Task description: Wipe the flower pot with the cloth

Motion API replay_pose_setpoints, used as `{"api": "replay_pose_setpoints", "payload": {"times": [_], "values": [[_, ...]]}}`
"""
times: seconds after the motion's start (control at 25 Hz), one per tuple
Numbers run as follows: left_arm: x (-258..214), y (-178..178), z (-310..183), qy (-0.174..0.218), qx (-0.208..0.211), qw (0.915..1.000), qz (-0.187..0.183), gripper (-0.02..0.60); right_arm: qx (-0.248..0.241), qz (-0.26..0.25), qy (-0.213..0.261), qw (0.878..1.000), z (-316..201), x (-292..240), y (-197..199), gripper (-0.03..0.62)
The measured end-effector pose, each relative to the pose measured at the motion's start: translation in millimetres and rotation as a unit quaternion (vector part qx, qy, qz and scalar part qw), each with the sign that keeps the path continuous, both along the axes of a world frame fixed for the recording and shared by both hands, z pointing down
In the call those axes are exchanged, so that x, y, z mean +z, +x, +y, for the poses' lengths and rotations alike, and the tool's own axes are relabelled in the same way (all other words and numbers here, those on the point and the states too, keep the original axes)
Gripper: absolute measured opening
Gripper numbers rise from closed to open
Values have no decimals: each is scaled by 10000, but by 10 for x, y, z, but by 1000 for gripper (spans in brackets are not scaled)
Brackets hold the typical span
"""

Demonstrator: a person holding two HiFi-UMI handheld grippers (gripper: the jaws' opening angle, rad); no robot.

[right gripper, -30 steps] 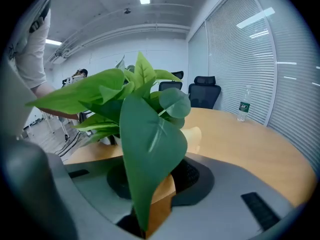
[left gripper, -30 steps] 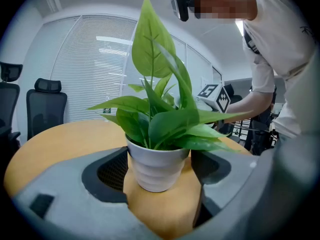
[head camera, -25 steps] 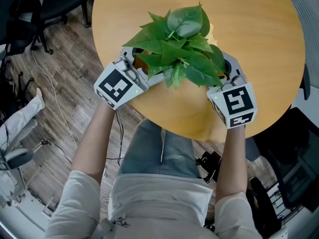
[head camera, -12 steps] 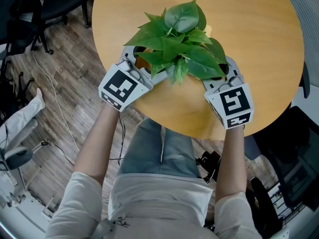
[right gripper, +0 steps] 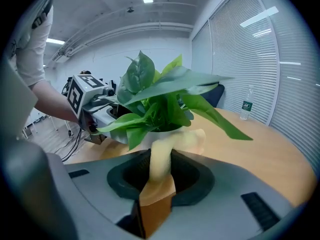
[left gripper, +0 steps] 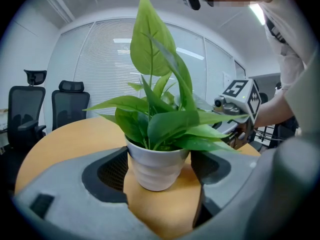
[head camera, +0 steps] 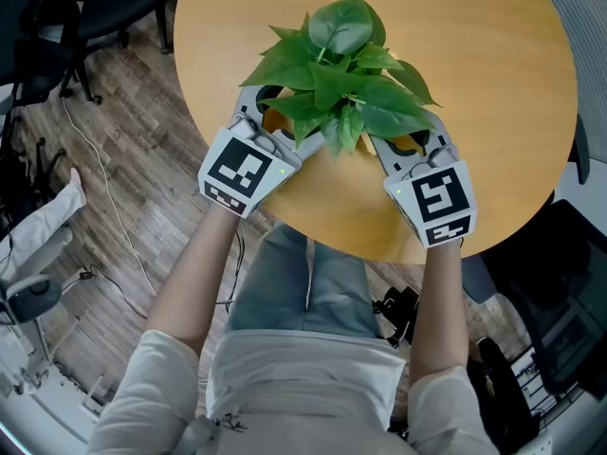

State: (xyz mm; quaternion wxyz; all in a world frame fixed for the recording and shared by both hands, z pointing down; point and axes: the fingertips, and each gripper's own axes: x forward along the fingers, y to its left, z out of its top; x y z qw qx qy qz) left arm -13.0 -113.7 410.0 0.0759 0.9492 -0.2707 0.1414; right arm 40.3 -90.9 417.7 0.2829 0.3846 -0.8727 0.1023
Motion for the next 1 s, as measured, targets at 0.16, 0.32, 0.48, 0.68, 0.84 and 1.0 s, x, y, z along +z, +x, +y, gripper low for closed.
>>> {"api": "replay_pose_setpoints", "payload": {"times": [0.16, 0.32, 0.48, 0.68, 0.84, 1.0], "values": [[11, 16, 4, -23, -251, 9996, -125, 402, -11, 4, -26, 10000, 13, 9, -1, 95], [10, 22, 1, -34, -456, 9988, -152, 402, 4, -69, -63, 10000, 35, 12, -20, 95], [17, 29, -2, -93, -622, 9978, -188, 402, -7, -95, -104, 9999, 66, 33, -45, 95], [27, 36, 1, -151, -895, 9956, -242, 402, -30, -91, -129, 9999, 91, 58, -68, 95], [30, 47, -1, -198, -1121, 9931, -276, 402, -37, -104, -153, 9998, 111, 69, -90, 95], [30, 45, 4, -233, -1254, 9914, -305, 402, -55, -112, -172, 9998, 139, 79, -123, 95]]}}
